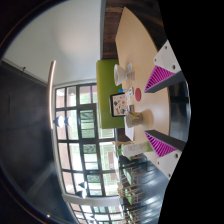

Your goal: Pour water

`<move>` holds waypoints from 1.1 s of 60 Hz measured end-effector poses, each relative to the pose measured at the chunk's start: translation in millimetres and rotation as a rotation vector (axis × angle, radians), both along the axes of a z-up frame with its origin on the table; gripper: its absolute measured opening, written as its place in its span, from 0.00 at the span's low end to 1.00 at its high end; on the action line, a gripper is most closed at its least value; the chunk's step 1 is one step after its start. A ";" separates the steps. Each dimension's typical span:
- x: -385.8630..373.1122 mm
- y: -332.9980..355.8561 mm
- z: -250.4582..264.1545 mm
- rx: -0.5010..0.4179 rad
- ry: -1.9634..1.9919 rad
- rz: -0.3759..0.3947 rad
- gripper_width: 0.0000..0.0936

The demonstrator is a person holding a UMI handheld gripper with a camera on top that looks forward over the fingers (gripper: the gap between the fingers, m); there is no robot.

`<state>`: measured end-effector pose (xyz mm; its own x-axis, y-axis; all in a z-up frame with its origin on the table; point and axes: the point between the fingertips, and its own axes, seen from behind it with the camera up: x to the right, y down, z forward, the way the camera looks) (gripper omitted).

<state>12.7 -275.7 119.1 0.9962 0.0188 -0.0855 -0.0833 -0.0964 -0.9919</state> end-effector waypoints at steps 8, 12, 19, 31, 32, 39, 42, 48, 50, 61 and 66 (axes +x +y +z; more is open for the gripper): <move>-2.8 -3.5 6.6 0.023 0.010 0.015 0.88; -9.1 2.0 2.6 0.024 0.016 0.030 0.89; -20.8 6.9 0.8 0.022 0.011 0.082 0.89; -78.7 34.3 -12.9 0.044 -0.009 0.167 0.89; -85.8 38.4 -14.2 0.047 -0.009 0.175 0.88; -133.6 66.0 -22.0 0.073 -0.036 0.191 0.89; -148.8 83.8 -19.3 0.073 -0.043 0.182 0.88; -160.4 133.0 -25.8 0.069 -0.057 0.160 0.88; -180.1 134.7 -22.2 0.059 -0.061 0.143 0.88; -189.7 202.0 -26.3 0.035 -0.063 0.042 0.88; -179.2 232.1 -33.6 0.019 -0.097 0.022 0.48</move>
<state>-166.6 -43.6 85.5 0.9991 0.0415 0.0117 0.0149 -0.0785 -0.9968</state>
